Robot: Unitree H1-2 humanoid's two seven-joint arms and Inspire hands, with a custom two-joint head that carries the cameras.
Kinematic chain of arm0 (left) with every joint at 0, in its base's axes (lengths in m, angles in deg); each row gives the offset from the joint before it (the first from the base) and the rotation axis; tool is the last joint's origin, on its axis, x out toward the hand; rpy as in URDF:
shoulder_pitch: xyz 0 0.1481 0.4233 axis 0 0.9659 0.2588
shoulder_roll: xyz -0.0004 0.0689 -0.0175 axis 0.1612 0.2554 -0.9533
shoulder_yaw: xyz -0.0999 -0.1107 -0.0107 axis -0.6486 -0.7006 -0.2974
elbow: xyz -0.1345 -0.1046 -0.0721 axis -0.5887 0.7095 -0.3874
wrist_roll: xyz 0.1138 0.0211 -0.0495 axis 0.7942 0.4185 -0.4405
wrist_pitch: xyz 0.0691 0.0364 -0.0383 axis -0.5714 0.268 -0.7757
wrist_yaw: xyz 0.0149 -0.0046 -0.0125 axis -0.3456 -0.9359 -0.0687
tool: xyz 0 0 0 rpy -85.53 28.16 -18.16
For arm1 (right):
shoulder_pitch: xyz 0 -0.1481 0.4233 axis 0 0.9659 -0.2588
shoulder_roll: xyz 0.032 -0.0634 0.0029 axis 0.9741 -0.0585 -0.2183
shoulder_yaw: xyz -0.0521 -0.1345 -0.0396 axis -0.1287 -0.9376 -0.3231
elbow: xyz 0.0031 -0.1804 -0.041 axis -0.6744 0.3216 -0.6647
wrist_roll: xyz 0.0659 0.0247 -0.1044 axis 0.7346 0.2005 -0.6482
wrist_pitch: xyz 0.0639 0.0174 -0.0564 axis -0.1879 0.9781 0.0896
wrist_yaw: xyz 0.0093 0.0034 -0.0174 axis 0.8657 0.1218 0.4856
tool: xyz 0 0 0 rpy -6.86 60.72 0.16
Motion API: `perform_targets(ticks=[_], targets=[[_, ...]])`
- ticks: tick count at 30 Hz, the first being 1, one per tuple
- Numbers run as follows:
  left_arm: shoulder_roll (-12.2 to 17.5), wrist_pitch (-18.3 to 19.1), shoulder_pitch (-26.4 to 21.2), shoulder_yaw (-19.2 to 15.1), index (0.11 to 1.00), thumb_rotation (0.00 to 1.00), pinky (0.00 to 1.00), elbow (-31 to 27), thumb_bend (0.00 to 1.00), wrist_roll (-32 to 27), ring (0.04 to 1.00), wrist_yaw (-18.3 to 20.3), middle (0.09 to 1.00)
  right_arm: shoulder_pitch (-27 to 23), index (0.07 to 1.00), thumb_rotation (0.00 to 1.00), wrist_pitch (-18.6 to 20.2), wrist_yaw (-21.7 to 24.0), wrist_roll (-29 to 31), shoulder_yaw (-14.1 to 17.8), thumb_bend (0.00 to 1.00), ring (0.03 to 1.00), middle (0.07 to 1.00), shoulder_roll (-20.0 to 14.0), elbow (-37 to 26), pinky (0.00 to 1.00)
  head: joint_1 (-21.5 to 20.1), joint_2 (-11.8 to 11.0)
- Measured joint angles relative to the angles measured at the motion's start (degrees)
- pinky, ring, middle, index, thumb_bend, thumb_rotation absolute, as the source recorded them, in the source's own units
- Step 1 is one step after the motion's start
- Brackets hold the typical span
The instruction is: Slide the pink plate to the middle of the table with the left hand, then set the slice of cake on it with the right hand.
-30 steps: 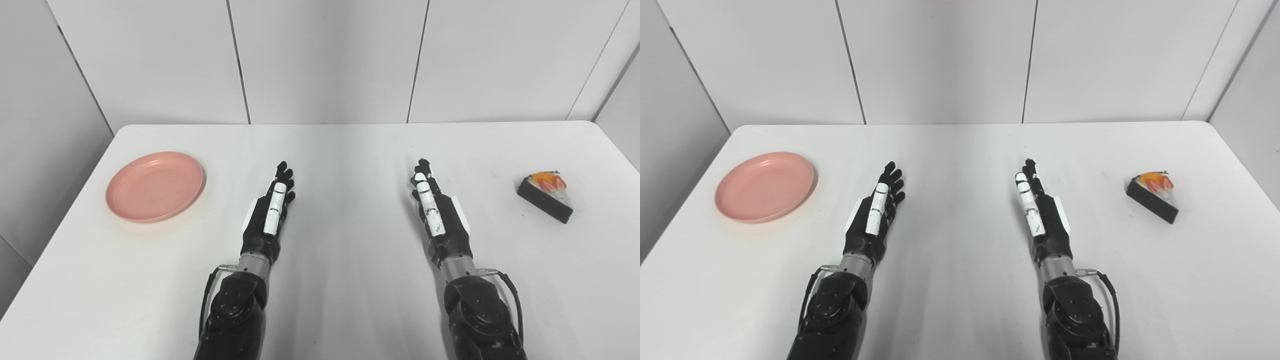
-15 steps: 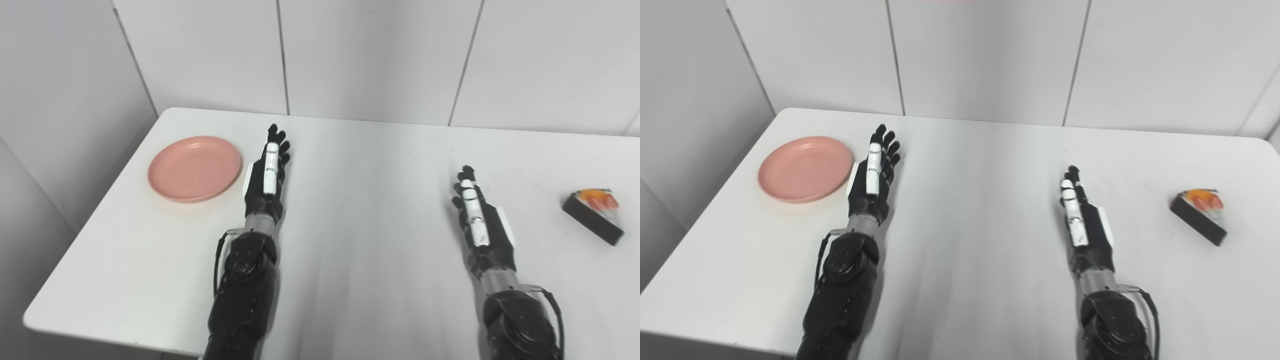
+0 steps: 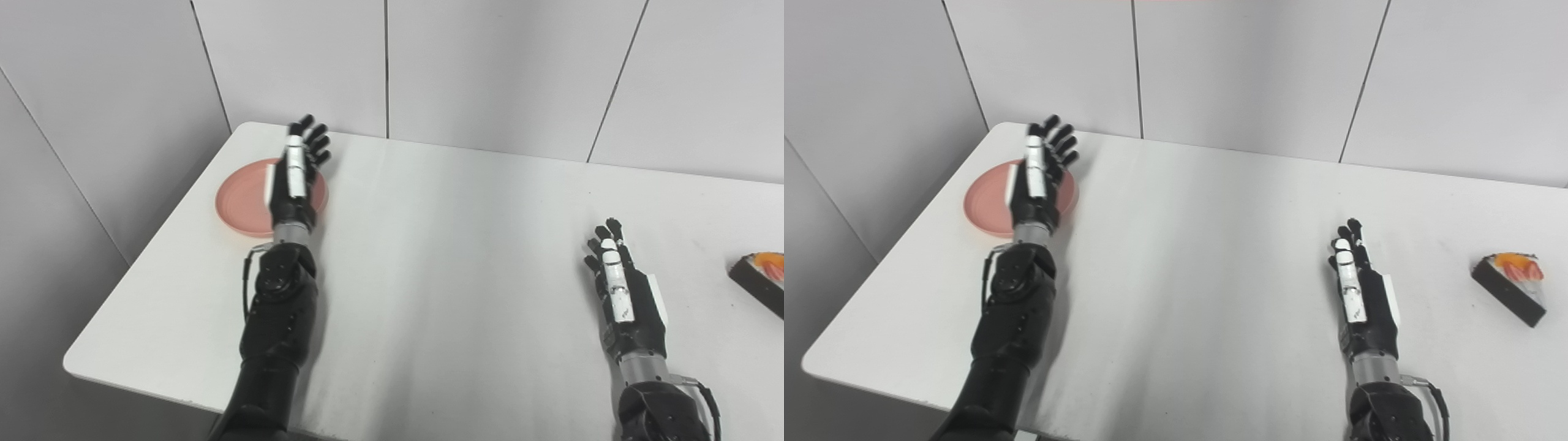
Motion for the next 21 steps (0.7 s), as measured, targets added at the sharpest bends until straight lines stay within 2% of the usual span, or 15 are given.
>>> perform_targets(ticks=[4, 8, 11, 13, 20, 21], targets=[[2.1, -0.2, -1.4, -2.3, 0.733, 1.0, 0.7, 0.6, 0.66, -1.0, 0.72, -2.0, 0.728, 0.0, 1.0, 0.94, -0.5, 0.2, 0.1, 0.0, 0.4, 0.965, 0.979, -0.2, 0.4, 0.97, 0.8, -0.4], [3.4, -1.8, -2.0, -3.8, 0.7, 1.0, 0.65, 2.0, 0.63, -1.1, 0.685, -3.7, 0.695, 0.0, 0.993, 0.85, -0.7, 0.6, 1.7, 0.8, 0.43, 0.954, 0.971, -0.1, 0.4, 0.97, 1.5, -1.0], [4.5, -2.5, -2.0, -4.7, 0.69, 1.0, 0.64, 3.7, 0.63, -1.1, 0.679, -4.7, 0.686, -0.2, 1.0, 0.87, -0.7, 0.5, 2.1, 1.0, 0.44, 0.959, 0.975, 0.0, 0.7, 0.98, 1.7, -1.1], [5.6, -3.1, -2.0, -5.1, 0.672, 1.0, 0.6, 4.9, 0.63, -1.1, 0.65, -4.8, 0.667, -0.3, 0.996, 0.86, -0.8, 0.6, 2.1, 1.0, 0.44, 0.958, 0.972, 0.0, 0.9, 0.98, 2.0, -1.4], [10.0, -7.1, -3.0, -8.6, 0.634, 1.0, 0.57, 10.7, 0.65, -1.9, 0.61, -7.1, 0.633, -0.9, 1.0, 0.89, -2.3, 0.7, 2.0, 1.1, 0.44, 0.966, 0.982, -0.1, 1.9, 0.99, 2.5, -1.8], [10.3, -7.7, -3.1, -8.8, 0.632, 1.0, 0.56, 11.2, 0.64, -2.2, 0.608, -7.2, 0.632, -0.9, 0.997, 0.86, -2.3, 0.7, 2.1, 1.1, 0.45, 0.963, 0.979, -0.1, 1.9, 0.99, 2.7, -1.8]])
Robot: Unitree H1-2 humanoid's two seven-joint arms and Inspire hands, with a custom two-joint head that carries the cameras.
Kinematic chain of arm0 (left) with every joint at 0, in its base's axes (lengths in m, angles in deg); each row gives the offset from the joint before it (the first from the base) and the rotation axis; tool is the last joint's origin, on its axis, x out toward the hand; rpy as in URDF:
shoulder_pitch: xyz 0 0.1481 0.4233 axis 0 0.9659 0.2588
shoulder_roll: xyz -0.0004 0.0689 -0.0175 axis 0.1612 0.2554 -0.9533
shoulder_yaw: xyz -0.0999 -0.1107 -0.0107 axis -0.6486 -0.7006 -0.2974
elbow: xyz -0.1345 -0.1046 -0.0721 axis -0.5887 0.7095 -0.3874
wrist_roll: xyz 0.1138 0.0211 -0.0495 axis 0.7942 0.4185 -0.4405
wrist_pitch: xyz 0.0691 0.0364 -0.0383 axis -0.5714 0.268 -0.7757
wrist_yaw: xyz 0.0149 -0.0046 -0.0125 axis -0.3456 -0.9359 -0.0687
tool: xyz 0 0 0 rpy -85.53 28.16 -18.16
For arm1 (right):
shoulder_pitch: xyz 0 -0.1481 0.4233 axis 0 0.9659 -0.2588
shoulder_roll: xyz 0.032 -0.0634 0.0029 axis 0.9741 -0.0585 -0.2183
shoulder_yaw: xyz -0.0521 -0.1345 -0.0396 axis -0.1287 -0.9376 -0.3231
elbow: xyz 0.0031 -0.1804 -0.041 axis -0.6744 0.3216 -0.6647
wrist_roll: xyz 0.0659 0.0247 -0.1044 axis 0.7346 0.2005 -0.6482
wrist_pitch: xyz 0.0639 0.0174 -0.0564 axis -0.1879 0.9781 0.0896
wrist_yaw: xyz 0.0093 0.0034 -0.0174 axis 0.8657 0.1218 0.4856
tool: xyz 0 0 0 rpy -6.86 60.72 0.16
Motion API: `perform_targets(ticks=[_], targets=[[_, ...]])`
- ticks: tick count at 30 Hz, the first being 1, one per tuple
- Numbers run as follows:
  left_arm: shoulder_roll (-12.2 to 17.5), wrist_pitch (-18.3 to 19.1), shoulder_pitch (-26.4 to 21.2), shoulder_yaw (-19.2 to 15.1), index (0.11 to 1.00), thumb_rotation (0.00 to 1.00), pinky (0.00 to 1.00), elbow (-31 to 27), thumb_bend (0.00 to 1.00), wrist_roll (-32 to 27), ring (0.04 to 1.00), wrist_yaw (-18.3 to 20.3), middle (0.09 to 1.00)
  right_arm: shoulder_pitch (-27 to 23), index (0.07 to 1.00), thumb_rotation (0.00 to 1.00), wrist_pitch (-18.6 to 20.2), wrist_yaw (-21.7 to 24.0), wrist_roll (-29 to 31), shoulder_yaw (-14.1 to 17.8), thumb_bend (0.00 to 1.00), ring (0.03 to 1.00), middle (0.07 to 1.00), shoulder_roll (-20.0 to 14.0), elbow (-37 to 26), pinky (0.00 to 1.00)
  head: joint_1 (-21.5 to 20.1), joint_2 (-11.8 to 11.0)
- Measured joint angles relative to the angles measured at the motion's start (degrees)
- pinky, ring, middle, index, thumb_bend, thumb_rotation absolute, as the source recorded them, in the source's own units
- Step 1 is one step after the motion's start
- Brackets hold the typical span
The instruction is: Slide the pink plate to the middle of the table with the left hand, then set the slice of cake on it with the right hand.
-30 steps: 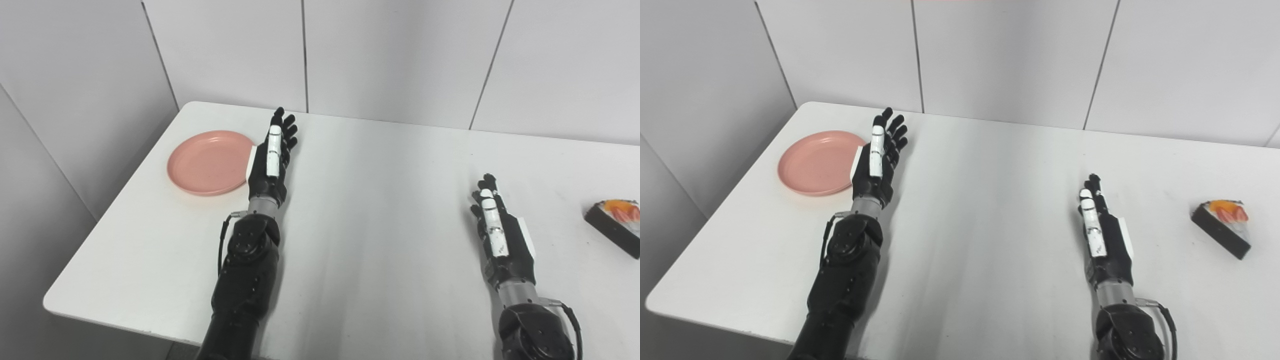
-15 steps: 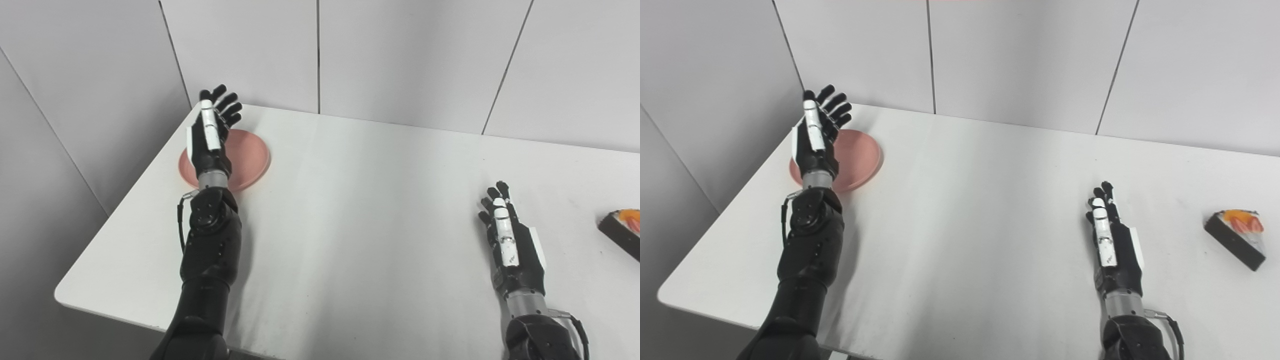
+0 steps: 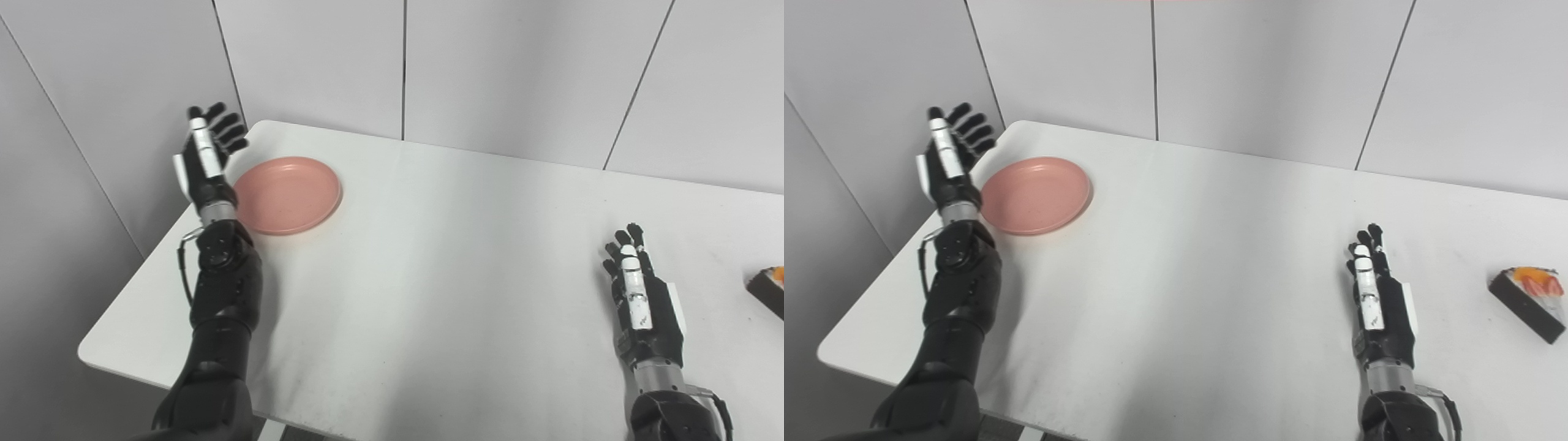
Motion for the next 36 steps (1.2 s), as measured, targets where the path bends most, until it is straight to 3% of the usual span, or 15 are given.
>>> perform_targets(ticks=[3, 10, 16, 18, 19, 24, 29, 36], targets=[[0.9, -1.3, -0.1, -0.1, 0.626, 1.0, 0.56, 1.6, 0.65, 0.0, 0.601, -1.3, 0.627, -0.1, 0.986, 0.8, 0.0, 0.2, 0.6, 0.5, 0.46, 0.952, 0.968, 0.1, 0.1, 0.98, 0.2, 0.1], [2.5, -2.6, -0.2, 0.7, 0.639, 1.0, 0.61, 6.5, 0.65, 1.7, 0.621, -4.9, 0.639, -0.3, 0.989, 0.8, -0.1, -0.1, 1.0, 0.8, 0.44, 0.954, 0.97, 0.2, 0.4, 0.97, 0.9, -0.1], [3.9, -3.8, -0.3, 1.1, 0.687, 1.0, 0.67, 9.5, 0.66, 1.8, 0.668, -4.8, 0.678, -0.3, 0.986, 0.79, -0.1, -0.1, 1.6, 0.9, 0.44, 0.954, 0.968, 0.2, 0.4, 0.98, 1.1, -0.2], [4.1, -3.8, -0.3, 1.2, 0.697, 1.0, 0.68, 10.2, 0.66, 1.1, 0.685, -4.1, 0.69, -0.3, 0.976, 0.76, -0.1, -0.1, 1.5, 1.0, 0.44, 0.946, 0.961, 0.2, 0.3, 0.97, 1.1, -0.2], [4.2, -3.8, -0.3, 1.2, 0.733, 1.0, 0.74, 10.4, 0.68, 0.8, 0.728, -3.4, 0.724, -0.2, 0.981, 0.77, -0.1, -0.1, 1.5, 1.0, 0.42, 0.949, 0.965, 0.2, 0.3, 0.97, 1.1, -0.3], [4.2, -3.2, -0.3, 1.7, 0.822, 1.0, 0.86, 11.5, 0.66, -2.3, 0.831, 1.0, 0.815, -0.1, 0.98, 0.78, -0.1, -0.3, 1.0, 1.0, 0.45, 0.948, 0.965, 0.2, 0.0, 0.97, 1.1, -0.2], [3.8, -2.0, -0.4, 3.0, 0.828, 1.0, 0.86, 13.3, 0.65, -3.5, 0.836, 3.6, 0.822, -0.1, 0.961, 0.73, -0.1, -0.3, 1.2, 1.2, 0.45, 0.937, 0.954, 0.4, 0.0, 0.96, 1.1, -0.2], [3.0, -1.0, -0.5, 5.1, 0.85, 1.0, 0.91, 15.1, 0.66, -3.9, 0.864, 5.7, 0.848, 0.1, 0.973, 0.77, -0.1, -0.4, 0.6, 1.1, 0.43, 0.945, 0.96, 0.4, -0.4, 0.96, 1.1, -0.1]])
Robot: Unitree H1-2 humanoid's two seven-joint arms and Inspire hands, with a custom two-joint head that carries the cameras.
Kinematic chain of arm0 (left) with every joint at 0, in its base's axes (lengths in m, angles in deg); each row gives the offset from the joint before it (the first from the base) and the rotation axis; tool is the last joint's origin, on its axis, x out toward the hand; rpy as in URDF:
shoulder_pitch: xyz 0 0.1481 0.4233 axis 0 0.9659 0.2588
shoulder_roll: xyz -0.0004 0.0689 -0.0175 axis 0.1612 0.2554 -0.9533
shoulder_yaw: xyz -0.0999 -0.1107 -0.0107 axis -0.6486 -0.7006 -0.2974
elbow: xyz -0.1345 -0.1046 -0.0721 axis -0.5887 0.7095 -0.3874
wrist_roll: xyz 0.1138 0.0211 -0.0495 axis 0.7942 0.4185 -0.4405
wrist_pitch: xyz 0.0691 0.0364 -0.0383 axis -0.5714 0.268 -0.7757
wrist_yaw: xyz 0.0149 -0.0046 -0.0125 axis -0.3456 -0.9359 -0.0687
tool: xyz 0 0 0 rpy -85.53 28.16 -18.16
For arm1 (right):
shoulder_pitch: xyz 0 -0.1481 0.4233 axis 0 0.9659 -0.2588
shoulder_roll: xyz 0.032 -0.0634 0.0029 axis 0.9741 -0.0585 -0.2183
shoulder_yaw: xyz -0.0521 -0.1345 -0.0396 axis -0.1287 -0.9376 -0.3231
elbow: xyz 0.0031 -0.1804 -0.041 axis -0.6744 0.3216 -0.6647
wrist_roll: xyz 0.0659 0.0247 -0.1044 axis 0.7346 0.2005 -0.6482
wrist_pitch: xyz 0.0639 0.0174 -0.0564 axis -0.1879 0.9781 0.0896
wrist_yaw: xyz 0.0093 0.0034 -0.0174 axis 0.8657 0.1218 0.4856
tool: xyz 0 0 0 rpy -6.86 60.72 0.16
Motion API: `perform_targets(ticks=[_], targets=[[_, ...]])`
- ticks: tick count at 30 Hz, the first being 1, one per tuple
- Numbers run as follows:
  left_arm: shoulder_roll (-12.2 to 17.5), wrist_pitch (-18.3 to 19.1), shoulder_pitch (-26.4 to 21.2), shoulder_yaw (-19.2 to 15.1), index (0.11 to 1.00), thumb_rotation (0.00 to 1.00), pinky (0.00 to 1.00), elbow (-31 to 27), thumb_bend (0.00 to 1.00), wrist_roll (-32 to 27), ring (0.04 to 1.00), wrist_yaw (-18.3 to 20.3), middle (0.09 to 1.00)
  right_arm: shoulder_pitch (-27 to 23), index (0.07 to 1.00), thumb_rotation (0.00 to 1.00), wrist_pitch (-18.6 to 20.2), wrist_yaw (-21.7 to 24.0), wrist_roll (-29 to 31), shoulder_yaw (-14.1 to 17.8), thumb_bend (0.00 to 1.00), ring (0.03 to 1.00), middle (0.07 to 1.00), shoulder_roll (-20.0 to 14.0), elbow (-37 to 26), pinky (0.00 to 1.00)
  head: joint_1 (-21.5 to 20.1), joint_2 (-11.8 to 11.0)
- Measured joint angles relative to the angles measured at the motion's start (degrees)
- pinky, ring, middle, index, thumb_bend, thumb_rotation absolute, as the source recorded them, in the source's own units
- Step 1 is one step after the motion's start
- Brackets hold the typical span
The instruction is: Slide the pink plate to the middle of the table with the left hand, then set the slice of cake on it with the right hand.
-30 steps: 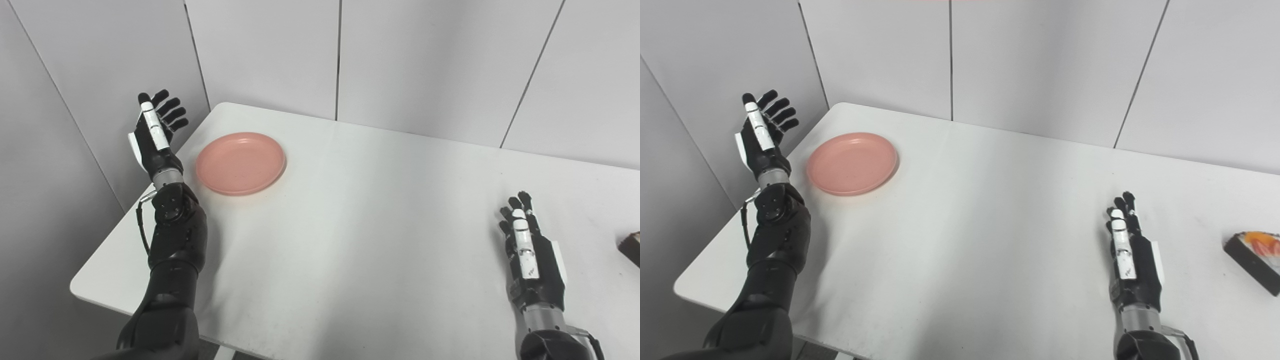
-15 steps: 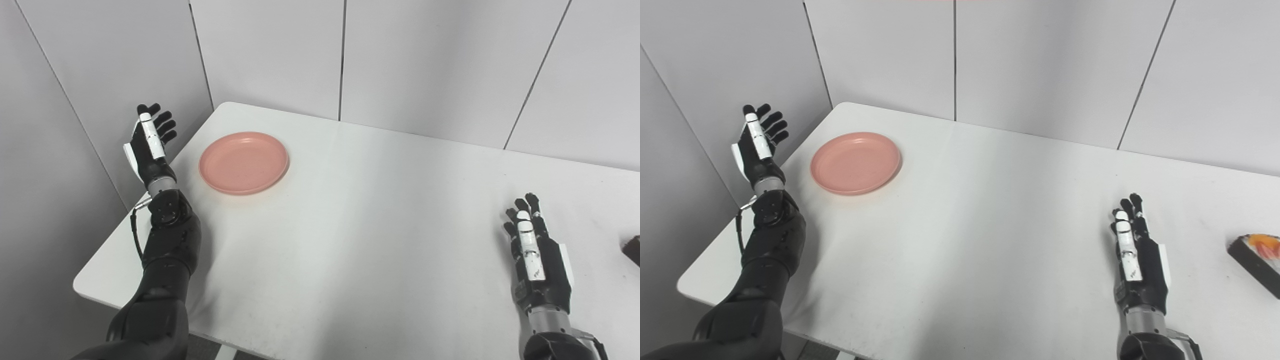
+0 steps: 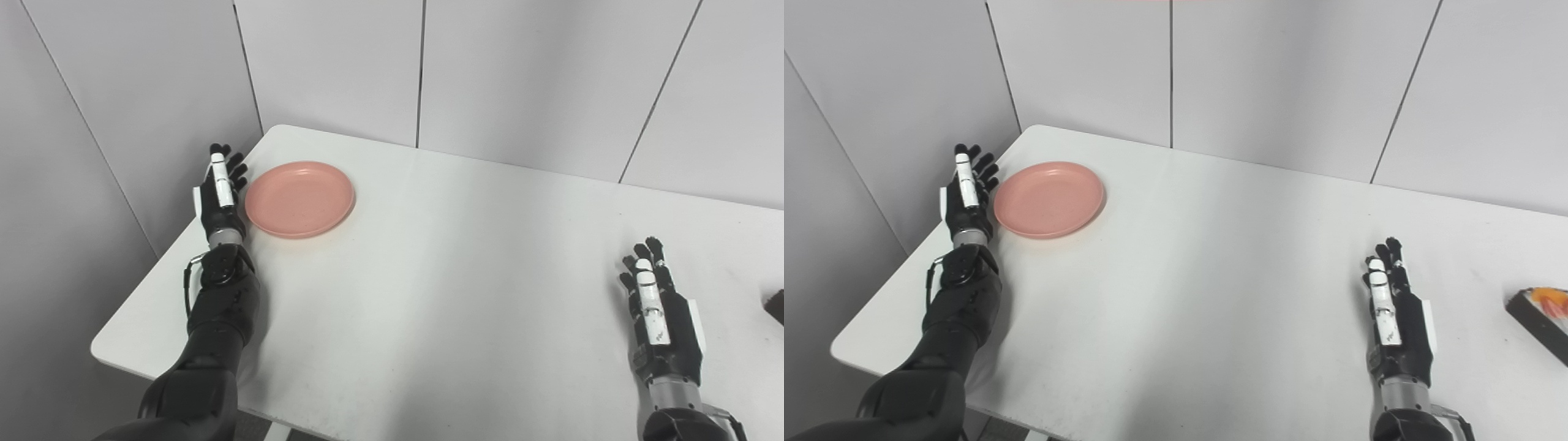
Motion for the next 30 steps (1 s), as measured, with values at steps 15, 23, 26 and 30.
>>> perform_targets(ticks=[15, 23, 26, 30], targets=[[-0.2, -1.8, -2.0, 3.2, 0.88, 1.0, 0.97, 4.5, 0.66, 1.6, 0.891, 0.9, 0.863, 0.5, 0.955, 0.74, 0.0, -1.6, -1.4, 0.0, 0.44, 0.924, 0.945, 0.2, -0.6, 0.93, -0.2, 0.2], [-0.3, -1.7, -2.1, 3.2, 0.865, 1.0, 0.93, 4.7, 0.67, 0.4, 0.882, 2.9, 0.857, 0.5, 0.951, 0.75, 0.0, -1.8, -1.7, -0.1, 0.43, 0.919, 0.939, 0.2, -0.6, 0.93, -0.6, 0.3], [-0.4, -1.2, -2.1, 3.2, 0.85, 1.0, 0.91, 4.3, 0.67, -0.2, 0.858, 4.5, 0.841, 0.5, 0.967, 0.78, 0.0, -1.8, -1.9, -0.3, 0.45, 0.931, 0.953, 0.1, -0.6, 0.94, -0.8, 0.4], [-1.1, 1.6, -1.9, 3.2, 0.824, 1.0, 0.87, 2.0, 0.68, -1.5, 0.843, 6.3, 0.823, 0.5, 0.974, 0.78, 0.0, -1.4, -1.5, -0.5, 0.48, 0.937, 0.958, 0.1, -0.6, 0.96, -1.1, 0.4]])
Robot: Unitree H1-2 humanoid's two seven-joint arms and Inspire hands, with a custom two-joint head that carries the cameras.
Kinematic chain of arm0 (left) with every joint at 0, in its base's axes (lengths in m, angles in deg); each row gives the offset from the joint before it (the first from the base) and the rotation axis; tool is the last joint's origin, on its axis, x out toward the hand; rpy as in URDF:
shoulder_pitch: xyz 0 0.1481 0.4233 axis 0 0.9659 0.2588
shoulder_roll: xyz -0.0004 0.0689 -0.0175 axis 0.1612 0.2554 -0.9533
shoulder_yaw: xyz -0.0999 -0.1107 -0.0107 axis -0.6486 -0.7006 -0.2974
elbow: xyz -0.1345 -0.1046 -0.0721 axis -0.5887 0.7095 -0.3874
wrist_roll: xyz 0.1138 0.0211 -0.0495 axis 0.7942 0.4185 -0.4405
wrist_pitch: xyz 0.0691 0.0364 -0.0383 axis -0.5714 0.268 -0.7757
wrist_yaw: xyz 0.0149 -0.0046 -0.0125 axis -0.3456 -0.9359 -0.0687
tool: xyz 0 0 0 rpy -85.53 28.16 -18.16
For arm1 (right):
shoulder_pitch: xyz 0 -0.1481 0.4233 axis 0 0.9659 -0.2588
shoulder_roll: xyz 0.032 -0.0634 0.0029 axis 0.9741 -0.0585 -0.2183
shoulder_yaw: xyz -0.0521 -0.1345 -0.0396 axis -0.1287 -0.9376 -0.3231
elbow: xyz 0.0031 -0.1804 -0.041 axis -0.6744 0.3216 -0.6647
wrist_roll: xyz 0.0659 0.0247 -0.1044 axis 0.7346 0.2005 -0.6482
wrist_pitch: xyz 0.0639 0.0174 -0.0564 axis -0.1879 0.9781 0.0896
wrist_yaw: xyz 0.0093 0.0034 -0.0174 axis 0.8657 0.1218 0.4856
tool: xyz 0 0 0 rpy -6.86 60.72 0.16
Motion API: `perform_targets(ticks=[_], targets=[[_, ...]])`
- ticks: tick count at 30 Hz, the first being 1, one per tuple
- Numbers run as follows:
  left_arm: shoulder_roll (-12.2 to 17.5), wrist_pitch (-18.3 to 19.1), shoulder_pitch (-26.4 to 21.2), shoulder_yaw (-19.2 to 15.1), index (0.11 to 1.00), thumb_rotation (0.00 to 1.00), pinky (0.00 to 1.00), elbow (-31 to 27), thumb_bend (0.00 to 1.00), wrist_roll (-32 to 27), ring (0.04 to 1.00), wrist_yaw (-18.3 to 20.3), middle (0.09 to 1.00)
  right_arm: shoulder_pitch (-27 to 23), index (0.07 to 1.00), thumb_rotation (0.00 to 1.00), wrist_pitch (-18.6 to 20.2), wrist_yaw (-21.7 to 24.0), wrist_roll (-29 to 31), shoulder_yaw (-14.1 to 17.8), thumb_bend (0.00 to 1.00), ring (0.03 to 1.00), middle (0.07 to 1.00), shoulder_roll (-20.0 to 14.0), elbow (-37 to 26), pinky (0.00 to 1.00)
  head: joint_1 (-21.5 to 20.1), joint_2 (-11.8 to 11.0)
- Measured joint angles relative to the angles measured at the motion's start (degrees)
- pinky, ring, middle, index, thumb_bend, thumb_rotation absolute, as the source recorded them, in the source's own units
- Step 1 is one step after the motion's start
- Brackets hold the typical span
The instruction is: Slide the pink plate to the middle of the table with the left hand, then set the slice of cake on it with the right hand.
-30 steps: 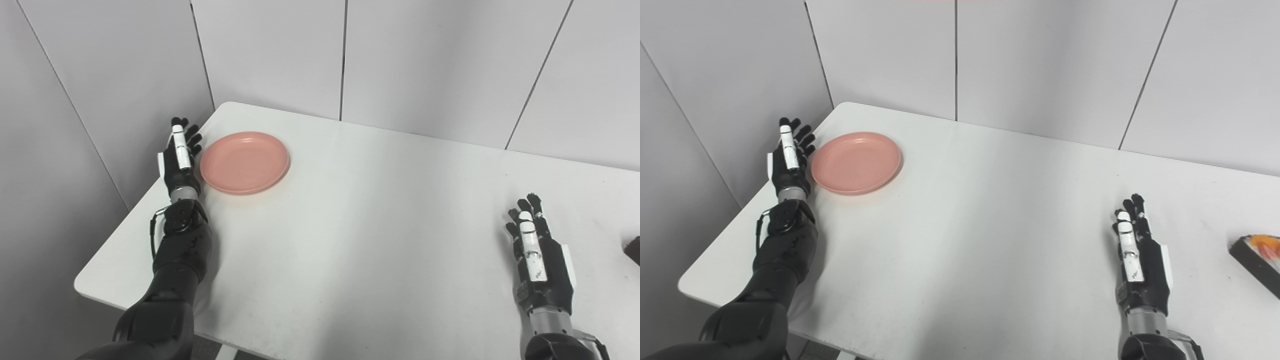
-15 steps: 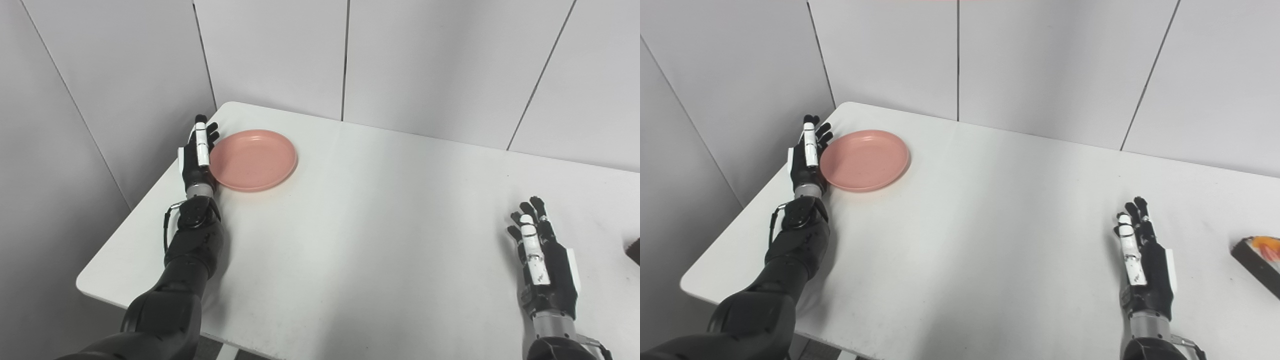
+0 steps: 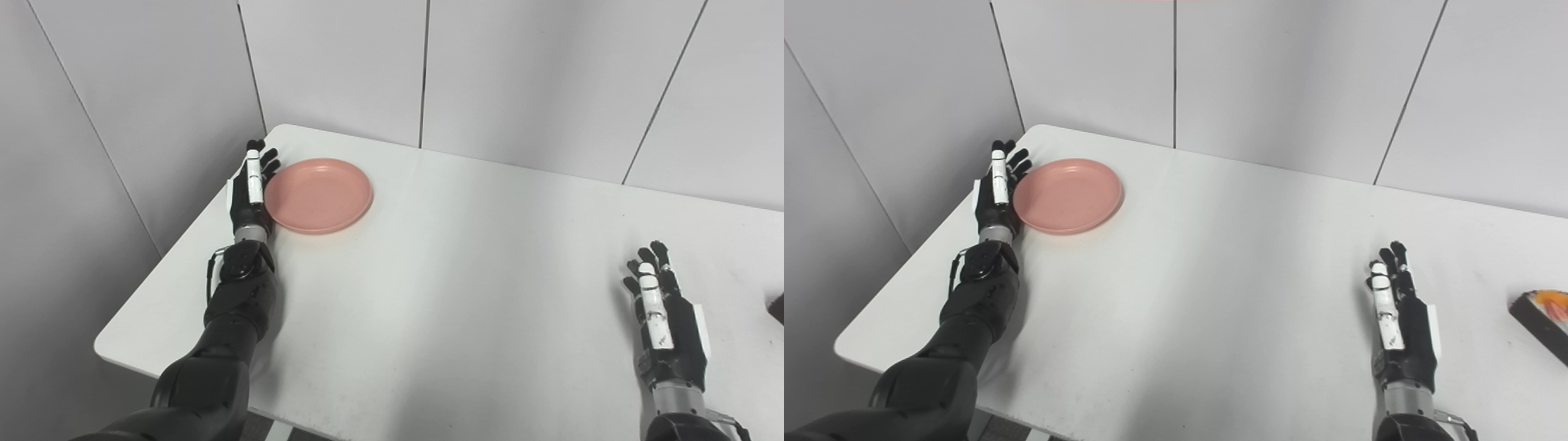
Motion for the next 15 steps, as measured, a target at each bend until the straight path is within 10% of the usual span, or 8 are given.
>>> perform_targets(ticks=[15], targets=[[-4.8, 7.4, 1.9, 2.7, 0.817, 1.0, 0.86, -8.9, 0.67, -1.1, 0.841, 4.6, 0.815, -0.4, 0.984, 0.84, 0.0, 0.9, 0.3, -0.4, 0.46, 0.945, 0.965, 0.0, 0.6, 0.98, -0.8, 0.3]])
